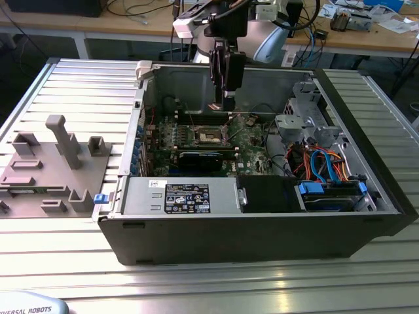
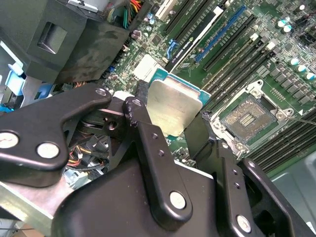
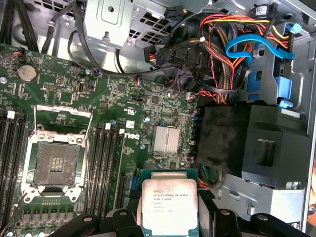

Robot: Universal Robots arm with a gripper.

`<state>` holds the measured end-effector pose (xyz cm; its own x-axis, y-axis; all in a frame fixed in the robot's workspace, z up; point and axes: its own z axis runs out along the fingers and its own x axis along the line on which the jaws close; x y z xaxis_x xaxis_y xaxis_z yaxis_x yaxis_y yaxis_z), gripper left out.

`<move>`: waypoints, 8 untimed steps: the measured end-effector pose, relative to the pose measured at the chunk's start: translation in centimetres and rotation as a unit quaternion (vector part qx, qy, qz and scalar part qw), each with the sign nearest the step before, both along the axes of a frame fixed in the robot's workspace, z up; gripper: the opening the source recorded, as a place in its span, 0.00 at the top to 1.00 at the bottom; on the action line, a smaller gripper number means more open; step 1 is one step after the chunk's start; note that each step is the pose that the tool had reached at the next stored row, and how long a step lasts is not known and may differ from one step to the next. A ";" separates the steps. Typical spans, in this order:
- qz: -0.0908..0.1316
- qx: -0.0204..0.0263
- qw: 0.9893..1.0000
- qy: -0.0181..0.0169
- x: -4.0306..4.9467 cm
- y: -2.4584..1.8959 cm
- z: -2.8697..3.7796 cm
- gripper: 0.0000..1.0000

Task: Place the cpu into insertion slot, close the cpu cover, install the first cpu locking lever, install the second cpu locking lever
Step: 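Place the cpu into insertion slot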

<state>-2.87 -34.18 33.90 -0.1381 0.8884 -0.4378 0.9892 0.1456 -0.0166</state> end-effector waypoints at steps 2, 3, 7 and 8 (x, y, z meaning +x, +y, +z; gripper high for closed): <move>0.000 0.000 1.000 0.000 0.00 0.00 0.00 0.46; 0.000 -0.001 1.000 0.000 0.00 0.00 0.00 0.46; 0.000 -0.001 1.000 0.000 0.01 0.00 0.00 0.46; 0.000 -0.002 1.000 0.000 0.01 0.00 0.00 0.46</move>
<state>-2.86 -34.18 33.90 -0.1381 0.8870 -0.4406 0.9892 0.1456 -0.0170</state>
